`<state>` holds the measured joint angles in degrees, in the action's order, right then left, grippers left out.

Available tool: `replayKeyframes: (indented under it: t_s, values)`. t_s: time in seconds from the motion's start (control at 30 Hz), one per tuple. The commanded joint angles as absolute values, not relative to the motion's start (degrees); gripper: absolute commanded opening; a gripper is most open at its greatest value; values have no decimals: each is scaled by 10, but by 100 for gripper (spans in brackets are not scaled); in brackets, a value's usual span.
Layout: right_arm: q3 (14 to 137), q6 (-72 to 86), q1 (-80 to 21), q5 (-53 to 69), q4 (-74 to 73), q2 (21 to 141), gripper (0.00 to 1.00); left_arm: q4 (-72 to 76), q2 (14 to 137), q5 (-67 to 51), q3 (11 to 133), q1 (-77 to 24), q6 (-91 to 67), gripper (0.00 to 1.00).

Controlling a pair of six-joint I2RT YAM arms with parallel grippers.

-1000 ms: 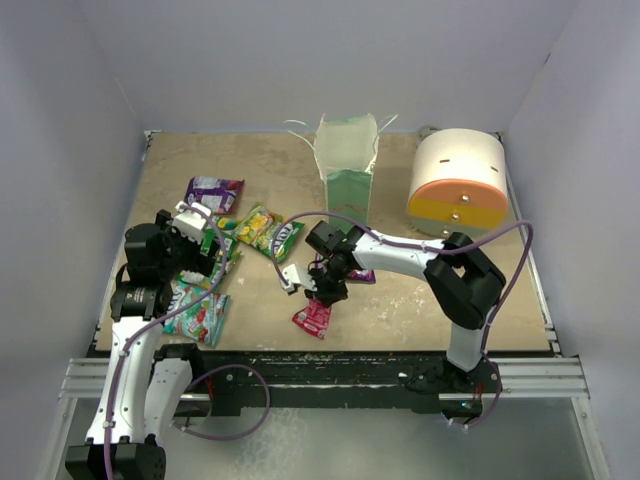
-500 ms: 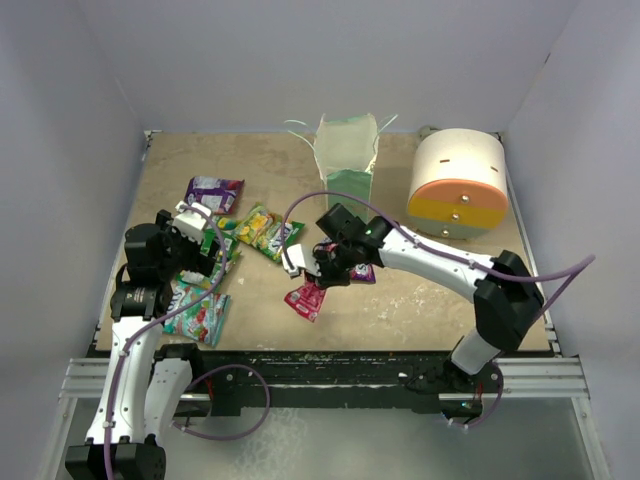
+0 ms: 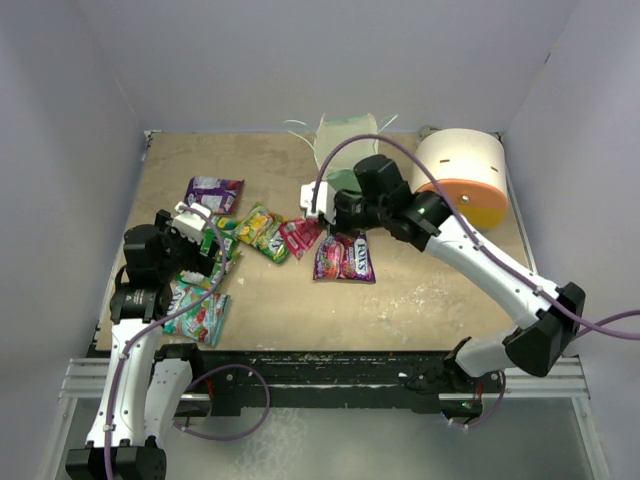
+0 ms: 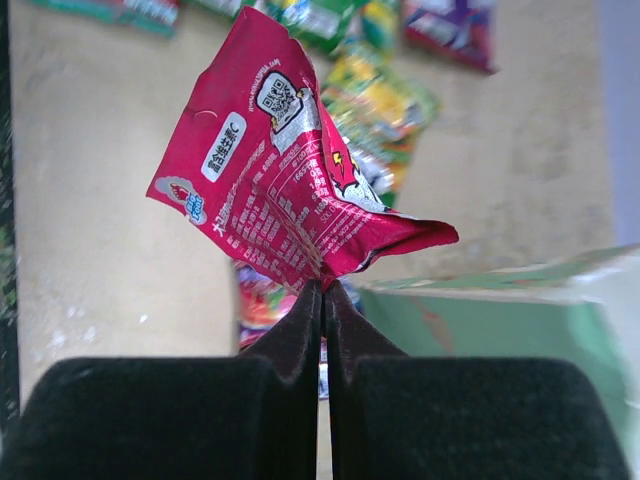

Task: Place the snacks into the paper bag
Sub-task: Pick up the snack from the center of the board, then place the snack in the paper bag.

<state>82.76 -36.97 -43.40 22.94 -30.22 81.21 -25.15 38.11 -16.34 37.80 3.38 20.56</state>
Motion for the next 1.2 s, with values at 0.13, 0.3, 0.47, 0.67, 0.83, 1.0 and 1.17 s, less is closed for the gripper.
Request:
replayKeyframes:
  t_s: [0.13, 0.3, 0.47, 0.67, 0.83, 1.0, 1.17]
  values:
    - [946, -282, -396, 135, -223, 796, 0, -223, 374, -169, 381, 38, 206, 99]
    - [988, -240, -377, 34, -174, 808, 0, -224, 370, -173, 379, 38, 209, 99]
    - [1012, -217, -352, -43, -144, 830, 0, -224, 371, -179, 378, 38, 210, 99]
    - [1039, -240, -340, -127, -144, 878, 0, -226, 373, -183, 378, 38, 211, 99]
    - [1072, -284, -339, -178, -176, 927, 0, -227, 371, -185, 378, 38, 211, 99]
    - [1110, -315, -340, -197, -230, 975, 0, -228, 372, -187, 377, 38, 212, 99]
    - [1157, -324, -340, -225, -271, 1024, 0, -227, 372, -188, 377, 38, 212, 99]
